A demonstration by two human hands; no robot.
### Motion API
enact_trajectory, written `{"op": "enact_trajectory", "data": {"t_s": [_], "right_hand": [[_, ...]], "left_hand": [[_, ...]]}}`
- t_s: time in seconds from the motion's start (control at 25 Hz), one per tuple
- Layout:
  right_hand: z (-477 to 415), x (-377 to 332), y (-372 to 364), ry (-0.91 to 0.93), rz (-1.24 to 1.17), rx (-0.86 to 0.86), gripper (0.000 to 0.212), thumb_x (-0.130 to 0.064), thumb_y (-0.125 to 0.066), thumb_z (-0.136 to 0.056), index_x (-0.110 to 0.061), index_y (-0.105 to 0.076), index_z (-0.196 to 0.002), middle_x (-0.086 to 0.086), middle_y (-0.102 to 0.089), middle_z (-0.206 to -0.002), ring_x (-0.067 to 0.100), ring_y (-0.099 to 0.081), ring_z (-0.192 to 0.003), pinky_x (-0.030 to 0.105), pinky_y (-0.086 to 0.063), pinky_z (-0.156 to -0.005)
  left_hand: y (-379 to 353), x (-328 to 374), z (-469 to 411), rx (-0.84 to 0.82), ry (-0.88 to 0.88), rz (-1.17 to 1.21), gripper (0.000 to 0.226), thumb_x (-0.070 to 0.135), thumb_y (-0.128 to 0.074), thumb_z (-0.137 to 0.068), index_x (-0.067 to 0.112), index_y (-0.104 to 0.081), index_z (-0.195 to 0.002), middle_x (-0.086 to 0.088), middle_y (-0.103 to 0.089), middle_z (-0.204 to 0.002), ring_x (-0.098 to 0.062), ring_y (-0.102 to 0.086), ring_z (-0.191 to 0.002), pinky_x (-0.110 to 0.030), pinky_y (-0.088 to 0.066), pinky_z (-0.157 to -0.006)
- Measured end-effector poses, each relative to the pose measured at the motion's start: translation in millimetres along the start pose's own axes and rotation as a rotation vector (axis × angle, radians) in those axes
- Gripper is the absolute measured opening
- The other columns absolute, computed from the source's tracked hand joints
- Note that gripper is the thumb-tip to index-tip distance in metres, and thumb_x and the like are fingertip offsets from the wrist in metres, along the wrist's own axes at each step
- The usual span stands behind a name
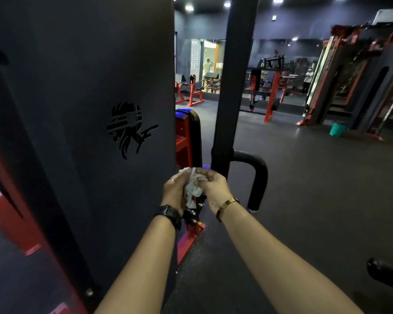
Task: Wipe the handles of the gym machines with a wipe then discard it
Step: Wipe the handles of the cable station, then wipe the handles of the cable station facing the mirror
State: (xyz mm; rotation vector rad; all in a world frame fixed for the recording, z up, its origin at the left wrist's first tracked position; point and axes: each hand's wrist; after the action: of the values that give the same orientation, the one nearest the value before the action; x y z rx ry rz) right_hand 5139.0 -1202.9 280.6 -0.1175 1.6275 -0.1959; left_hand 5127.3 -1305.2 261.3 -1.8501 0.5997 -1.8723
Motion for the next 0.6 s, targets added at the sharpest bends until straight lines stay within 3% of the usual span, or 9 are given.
{"op": "enact_trajectory", "data": {"t_s": [0.16, 0.28, 0.4, 0.6], "right_hand": [[32.0, -11.4, 45.4, 0.009, 0.010, 0.027, 0.034, 0.016, -0.049, -0.084, -0.001, -0.059, -0.112, 0.007, -0.067, -0.094, 0.014, -0.065, -0.082, 0.022, -0.055, -0.072], [59.3, -22.1, 93.9, 0.004, -0.005, 0.080, 0.034, 0.018, -0.048, -0.084, -0.001, -0.059, -0.110, 0.011, -0.066, -0.097, 0.017, -0.063, -0.083, 0.027, -0.053, -0.076], [83.1, -31.1, 150.9, -0.005, -0.015, 0.182, 0.034, 0.017, -0.047, -0.084, 0.000, -0.058, -0.111, 0.015, -0.062, -0.103, 0.023, -0.059, -0.091, 0.037, -0.050, -0.084], [122.2, -50.1, 252.2, -0.045, -0.131, 0.356, 0.037, 0.018, -0.041, -0.084, -0.001, -0.054, -0.112, 0.010, -0.055, -0.098, 0.022, -0.057, -0.084, 0.031, -0.047, -0.069]], "left_hand": [[-35.9, -30.3, 28.0, 0.038, 0.017, 0.067, 0.007, 0.006, -0.062, -0.088, 0.008, -0.066, -0.093, -0.010, -0.072, -0.080, -0.018, -0.069, -0.068, -0.028, -0.057, -0.064], [-68.7, -67.5, 47.8, -0.012, 0.053, 0.078, 0.015, 0.001, -0.055, -0.091, 0.006, -0.064, -0.101, -0.010, -0.071, -0.085, -0.017, -0.068, -0.071, -0.030, -0.055, -0.071], [-111.9, -107.5, 68.8, -0.034, 0.116, 0.056, 0.018, -0.002, -0.051, -0.091, 0.005, -0.063, -0.103, -0.007, -0.071, -0.080, -0.014, -0.068, -0.066, -0.024, -0.055, -0.063], [-190.1, -168.8, 103.1, -0.071, 0.222, 0.147, 0.022, -0.004, -0.049, -0.093, 0.005, -0.062, -0.108, -0.012, -0.067, -0.090, -0.018, -0.064, -0.075, -0.029, -0.053, -0.075]]}}
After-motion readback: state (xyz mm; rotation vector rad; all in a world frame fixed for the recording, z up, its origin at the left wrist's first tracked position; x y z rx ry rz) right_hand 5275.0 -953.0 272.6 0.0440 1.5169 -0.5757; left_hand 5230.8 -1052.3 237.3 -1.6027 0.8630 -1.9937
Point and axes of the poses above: each hand's wrist, its own z-axis away from the middle knuckle, its own y-axis out of the back of the hand, x = y × z
